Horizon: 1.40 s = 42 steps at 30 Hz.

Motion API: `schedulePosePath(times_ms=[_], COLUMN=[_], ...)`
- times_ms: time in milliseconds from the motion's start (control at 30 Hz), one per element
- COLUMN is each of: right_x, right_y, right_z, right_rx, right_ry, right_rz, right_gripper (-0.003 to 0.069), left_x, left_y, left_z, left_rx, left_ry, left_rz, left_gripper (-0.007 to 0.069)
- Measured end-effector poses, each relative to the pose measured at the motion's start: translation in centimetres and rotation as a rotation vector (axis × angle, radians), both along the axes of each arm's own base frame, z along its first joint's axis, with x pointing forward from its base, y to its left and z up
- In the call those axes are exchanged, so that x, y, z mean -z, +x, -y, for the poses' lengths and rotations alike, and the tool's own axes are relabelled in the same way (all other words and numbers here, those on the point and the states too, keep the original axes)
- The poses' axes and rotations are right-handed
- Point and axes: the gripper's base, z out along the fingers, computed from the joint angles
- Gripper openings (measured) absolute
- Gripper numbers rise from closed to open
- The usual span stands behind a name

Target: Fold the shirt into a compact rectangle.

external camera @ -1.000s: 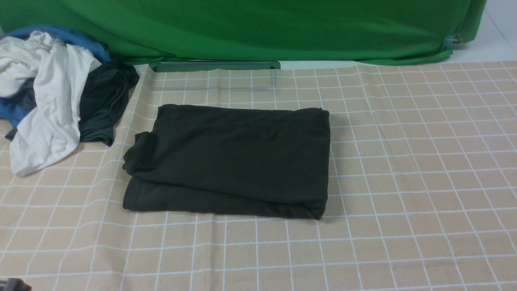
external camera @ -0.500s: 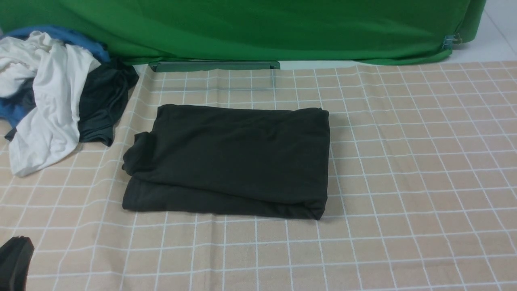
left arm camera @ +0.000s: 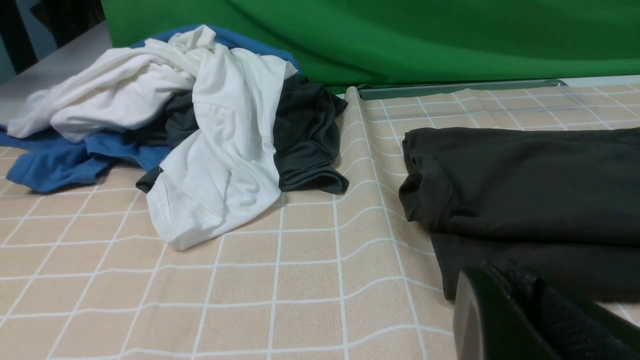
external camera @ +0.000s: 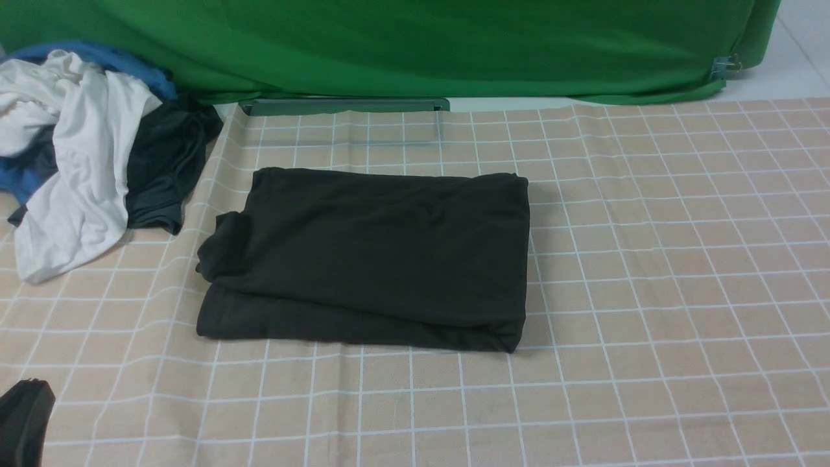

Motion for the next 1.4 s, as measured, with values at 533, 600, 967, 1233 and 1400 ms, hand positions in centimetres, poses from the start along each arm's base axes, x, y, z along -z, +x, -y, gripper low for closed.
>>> schedulePosePath(times_ms=[533,600,967,1233,1400], right_x=[8.6,11.1,19.0,19.0,19.0], right_y=[2.8,3.2,2.7,2.7,2.7], right_z=[0.3,0.5,0.7,0.7,0.7], right_rx=[0.282,0.308,0.308,0.300,0.299], right_ry=[-0.289,-0.297,-0.248,-0.215,-0.212], right_rz=[-0.586,-0.668,-0.806,-0.807,-0.808], right_gripper=[0.0238,0.0238,0.0238,0.0238,0.0238], left_x=[0.0,0.0,0.0,0.0,0.0], left_y=[0.0,0.0,0.0,0.0,0.0], left_z=[0.0,0.0,0.0,0.0,0.0], left_rx=[0.000,0.000,-0.001,0.000,0.000], left_ry=[-0.002,-0.002,-0.002,-0.002,-0.002], left_rz=[0.000,0.000,0.001,-0.001,-0.003], left_gripper=[0.0020,0.0020,0.0020,0.0020,0.0020])
